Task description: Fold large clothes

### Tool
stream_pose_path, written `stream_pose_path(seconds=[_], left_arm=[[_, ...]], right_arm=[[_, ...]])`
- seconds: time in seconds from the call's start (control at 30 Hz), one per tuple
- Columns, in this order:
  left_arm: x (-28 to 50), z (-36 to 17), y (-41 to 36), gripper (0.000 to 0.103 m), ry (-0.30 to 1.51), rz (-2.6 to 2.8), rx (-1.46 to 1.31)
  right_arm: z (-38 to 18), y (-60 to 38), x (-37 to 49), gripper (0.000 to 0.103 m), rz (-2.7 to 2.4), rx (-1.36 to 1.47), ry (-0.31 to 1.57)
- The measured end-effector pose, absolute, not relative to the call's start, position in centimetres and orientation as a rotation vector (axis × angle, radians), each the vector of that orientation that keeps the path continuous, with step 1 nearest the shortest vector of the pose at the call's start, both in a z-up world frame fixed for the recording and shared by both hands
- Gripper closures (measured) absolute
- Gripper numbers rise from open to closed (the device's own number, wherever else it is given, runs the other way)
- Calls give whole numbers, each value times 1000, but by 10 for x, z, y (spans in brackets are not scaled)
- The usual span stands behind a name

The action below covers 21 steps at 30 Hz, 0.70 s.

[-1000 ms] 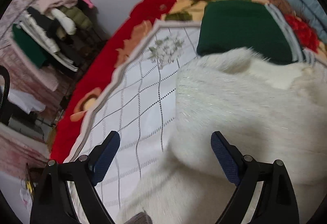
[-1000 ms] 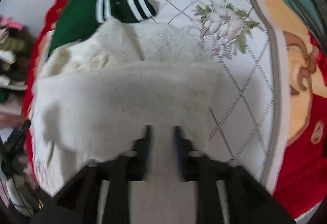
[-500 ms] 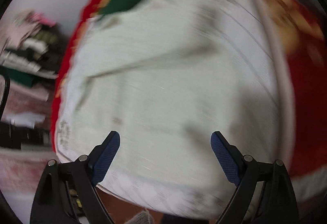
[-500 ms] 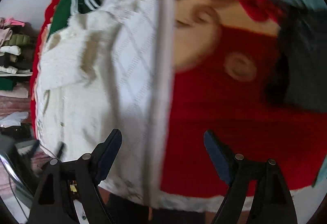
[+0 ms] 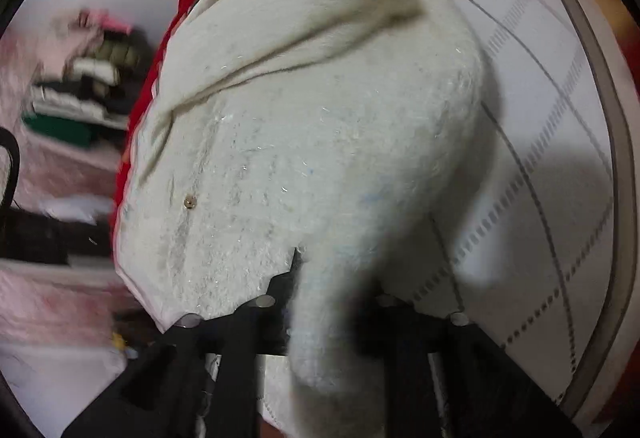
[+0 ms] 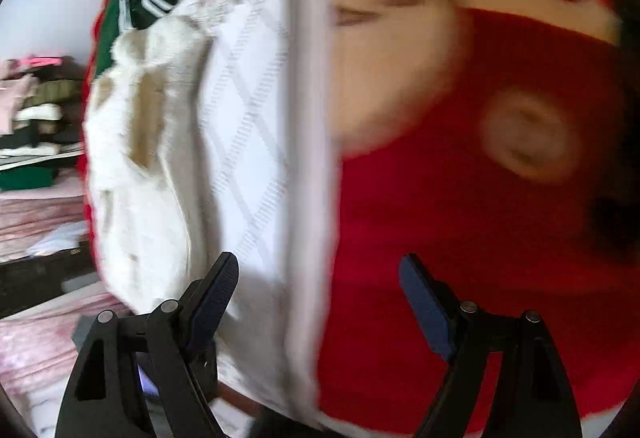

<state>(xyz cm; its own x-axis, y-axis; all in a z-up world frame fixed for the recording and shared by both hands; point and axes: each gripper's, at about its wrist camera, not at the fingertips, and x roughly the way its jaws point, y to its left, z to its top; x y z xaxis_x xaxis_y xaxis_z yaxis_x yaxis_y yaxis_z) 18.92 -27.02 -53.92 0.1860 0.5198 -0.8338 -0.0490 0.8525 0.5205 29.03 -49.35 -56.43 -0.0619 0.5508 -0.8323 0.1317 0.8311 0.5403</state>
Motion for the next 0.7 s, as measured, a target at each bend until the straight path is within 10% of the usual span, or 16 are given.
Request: stream_pose_path(seconds=[0.37,0.4,0.47,0.7], left_arm=[[183,-487,-228,95,1216,356,325],[182,-485,-225,95,1213,352,315],[179,-481,-220,95,1216,336,287],[154,-437,-206,96,1219,165,161]], right_arm=[[-632,-330,410,13,747,979,1570],[-640,-317,417,19,723,978,1609],[-640,-307,422,64,686,995,1607],[-557,-308,391,80,605,911,1567]])
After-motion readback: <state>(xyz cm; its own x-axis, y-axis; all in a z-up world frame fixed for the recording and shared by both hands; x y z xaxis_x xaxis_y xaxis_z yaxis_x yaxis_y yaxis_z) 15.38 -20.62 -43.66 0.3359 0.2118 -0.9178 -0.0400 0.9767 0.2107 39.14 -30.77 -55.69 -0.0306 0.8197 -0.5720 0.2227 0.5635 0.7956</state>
